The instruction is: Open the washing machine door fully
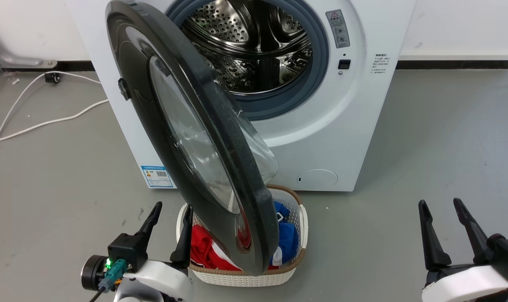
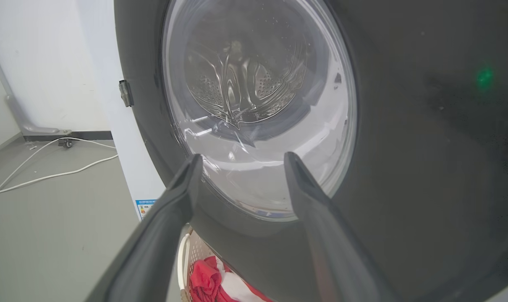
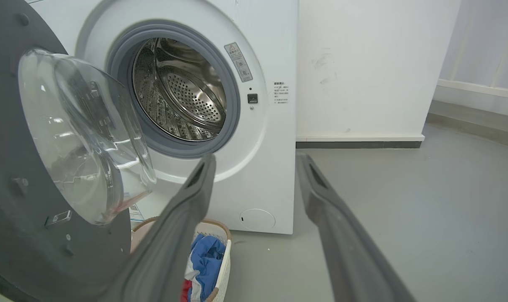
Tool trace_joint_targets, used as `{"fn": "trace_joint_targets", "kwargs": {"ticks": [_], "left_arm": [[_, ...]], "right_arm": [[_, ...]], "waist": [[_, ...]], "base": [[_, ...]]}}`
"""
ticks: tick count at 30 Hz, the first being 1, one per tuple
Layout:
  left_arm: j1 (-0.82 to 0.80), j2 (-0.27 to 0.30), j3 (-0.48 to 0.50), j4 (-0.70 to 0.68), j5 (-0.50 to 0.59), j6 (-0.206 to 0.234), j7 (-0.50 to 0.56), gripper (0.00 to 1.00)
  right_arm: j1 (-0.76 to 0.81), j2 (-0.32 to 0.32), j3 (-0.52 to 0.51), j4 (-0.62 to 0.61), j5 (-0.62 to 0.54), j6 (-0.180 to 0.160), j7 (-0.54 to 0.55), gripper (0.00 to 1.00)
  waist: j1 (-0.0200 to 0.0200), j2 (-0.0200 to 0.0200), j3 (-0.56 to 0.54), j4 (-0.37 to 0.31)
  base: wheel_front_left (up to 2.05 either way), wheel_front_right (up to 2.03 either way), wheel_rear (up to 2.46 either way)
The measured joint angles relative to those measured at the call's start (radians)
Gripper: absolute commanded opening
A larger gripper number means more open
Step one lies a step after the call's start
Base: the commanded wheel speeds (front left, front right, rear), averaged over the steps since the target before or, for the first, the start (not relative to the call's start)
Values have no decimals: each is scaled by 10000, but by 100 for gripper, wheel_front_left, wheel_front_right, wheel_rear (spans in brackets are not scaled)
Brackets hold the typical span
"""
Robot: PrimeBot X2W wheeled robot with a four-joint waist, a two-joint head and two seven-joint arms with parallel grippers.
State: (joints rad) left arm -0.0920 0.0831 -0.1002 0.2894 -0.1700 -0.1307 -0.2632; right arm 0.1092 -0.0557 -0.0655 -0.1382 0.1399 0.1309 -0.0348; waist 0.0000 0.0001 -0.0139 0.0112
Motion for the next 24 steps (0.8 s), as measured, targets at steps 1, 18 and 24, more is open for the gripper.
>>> {"fn": "trace_joint_targets", "kwargs": {"ticks": [1,18,24], "left_arm": [[-2,-2,2,0,2,0,0,100],[-7,6,90,4,140,0,0,100],[-32,6,107,17,159,0,0,100]], "right_arm": [[1,6,-10,56,-2,0,0,100],[28,31,-13,600,-244,-2,-54,100],[28,33,-13,650,-211,0,2,100]], "waist": [[0,0,2,14],[1,0,-35,38],[1,0,-28,53]], "base": [[0,0,0],[0,0,0],[0,0,0]]}}
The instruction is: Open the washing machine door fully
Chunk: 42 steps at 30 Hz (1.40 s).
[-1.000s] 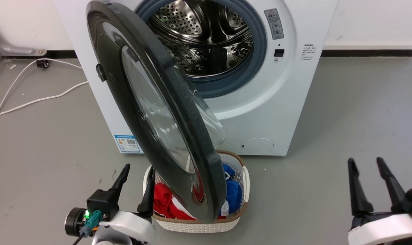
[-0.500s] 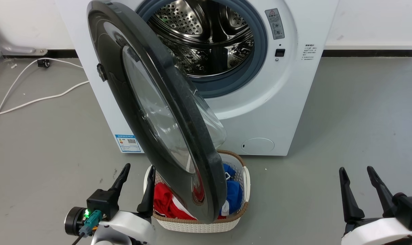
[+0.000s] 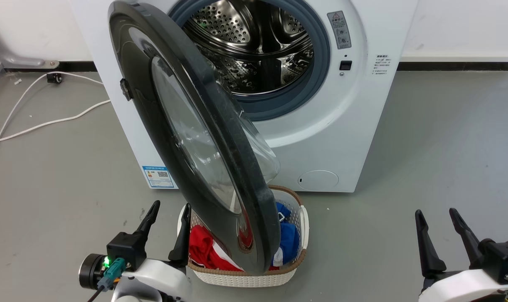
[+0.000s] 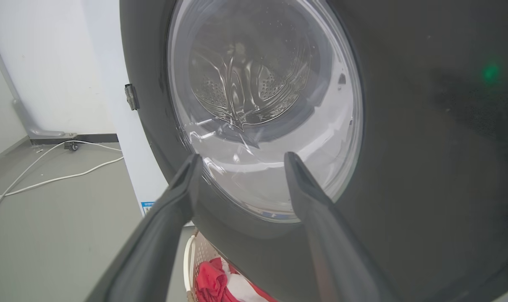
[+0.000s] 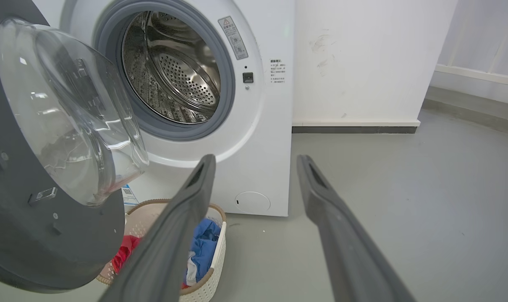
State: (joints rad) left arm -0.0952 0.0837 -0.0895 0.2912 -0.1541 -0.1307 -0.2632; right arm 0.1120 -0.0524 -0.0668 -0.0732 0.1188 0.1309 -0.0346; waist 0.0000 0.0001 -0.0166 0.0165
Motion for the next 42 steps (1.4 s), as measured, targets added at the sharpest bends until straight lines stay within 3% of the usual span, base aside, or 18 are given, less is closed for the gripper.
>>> {"fn": "trace_joint_targets", "kwargs": {"ticks": [4,6,7,17,29,34,42], "left_arm": [[-29,0,4,2,0,0,0,96],[-29,2,2,8,-2,2,0,23],[-29,2,-4,15,-6,2,0,0],[-213,31,94,-855,-17,174,0,0],[-1060,-65,-73,-4861,184,293,-2,0],[-1396,-198,-754,-6142,38,270,17,0],[-1453,-267,-2556,-7018,-786,146,1072,0]], "right_arm": [[0,0,19,4,-130,0,2,100],[-1,0,25,10,-130,0,2,100],[-2,0,25,15,-132,0,2,100],[-10,0,-27,102,-221,0,-13,100],[-51,2,-63,247,-230,-2,-104,100],[-52,2,-117,322,-232,-2,-123,100],[-79,4,-178,414,-232,0,-171,100]], "waist": [[0,0,4,-10],[0,0,-1,-16],[0,0,-3,-20],[0,0,-46,30],[0,0,-73,119],[0,0,-143,148],[0,0,-210,178]], "base": [[0,0,0],[0,0,0],[0,0,0],[0,0,0],[0,0,0],[0,0,0],[0,0,0]]}}
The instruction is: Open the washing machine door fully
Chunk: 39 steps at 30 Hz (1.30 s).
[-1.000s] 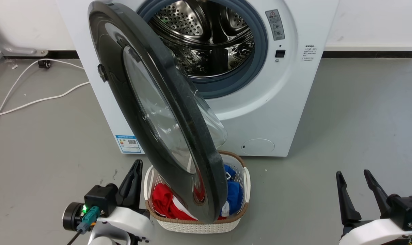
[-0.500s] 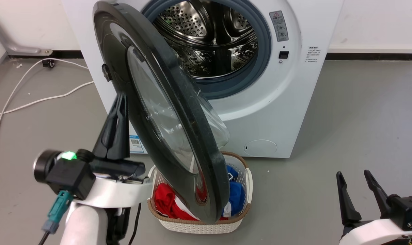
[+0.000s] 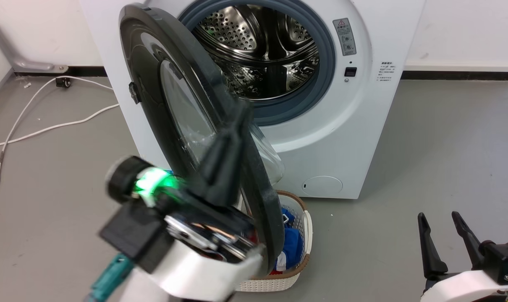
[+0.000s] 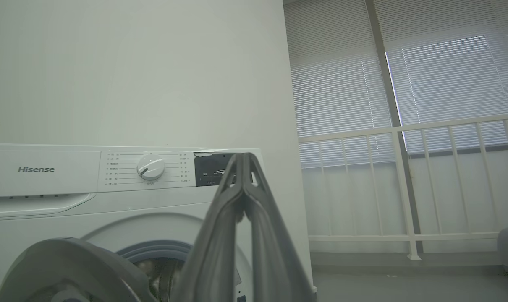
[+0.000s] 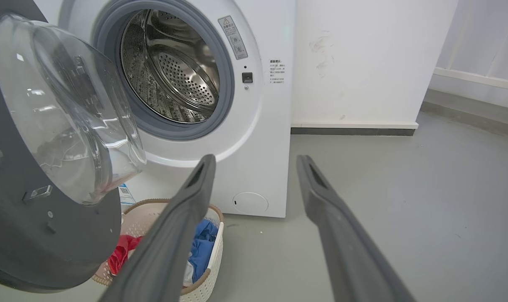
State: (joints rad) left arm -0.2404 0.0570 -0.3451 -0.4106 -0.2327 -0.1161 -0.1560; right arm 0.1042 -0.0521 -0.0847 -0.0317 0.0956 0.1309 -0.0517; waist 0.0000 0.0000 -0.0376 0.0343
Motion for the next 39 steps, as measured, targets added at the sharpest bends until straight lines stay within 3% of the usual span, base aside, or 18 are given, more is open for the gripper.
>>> {"fn": "trace_joint_targets", "kwargs": {"ticks": [8,15,20,27,35,39], "left_arm": [[442,178,-2234,98,-1243,-117,1540,0],[898,454,-3741,1486,-2291,-132,2468,0],[919,594,-3649,2993,-2347,-23,2522,0],[665,458,-3064,4491,-2378,477,1967,0],[437,403,-2489,5507,-2272,1080,1294,0],[357,359,-2489,5710,-2188,1158,1037,0]], "right_arm": [[5,0,-107,71,0,0,-6,100],[-12,2,-42,128,0,-2,8,100],[-20,4,-42,205,2,0,6,100],[-30,4,-4,309,15,0,-10,100],[-44,4,2,345,31,0,-56,100],[-49,4,-58,339,29,-2,-71,100]], "waist": [[0,0,-24,116],[0,0,21,65],[0,0,53,-114],[0,0,104,-359],[0,0,196,-490],[0,0,244,-413]], "base": [[0,0,0],[0,0,0],[0,0,0],[0,0,0],[0,0,0],[0,0,0]]}}
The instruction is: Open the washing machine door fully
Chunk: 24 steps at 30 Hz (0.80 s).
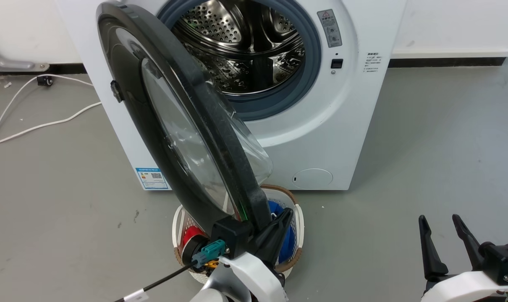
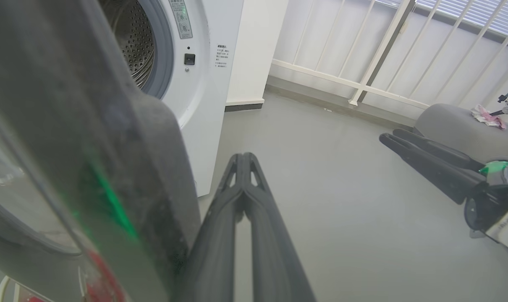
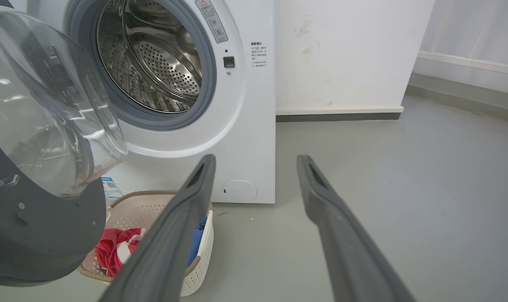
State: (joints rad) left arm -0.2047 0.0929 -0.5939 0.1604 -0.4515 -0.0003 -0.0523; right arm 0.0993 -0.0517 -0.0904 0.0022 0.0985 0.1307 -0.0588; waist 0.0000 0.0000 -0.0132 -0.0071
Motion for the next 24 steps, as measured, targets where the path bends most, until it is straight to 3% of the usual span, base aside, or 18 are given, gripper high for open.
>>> {"fn": "trace_joint_targets", "kwargs": {"ticks": [11,24], "left_arm": [[475,36,-12,-483,-17,213,-403,0],[1123,339,-42,-1814,115,813,-207,0]], "right_arm": [[-24,0,-295,-63,-63,2,-21,100],[-130,4,-771,-387,-207,2,50,100]], "waist": [[0,0,51,645],[0,0,64,2108]], "base": [[0,0,0],[0,0,0]]}}
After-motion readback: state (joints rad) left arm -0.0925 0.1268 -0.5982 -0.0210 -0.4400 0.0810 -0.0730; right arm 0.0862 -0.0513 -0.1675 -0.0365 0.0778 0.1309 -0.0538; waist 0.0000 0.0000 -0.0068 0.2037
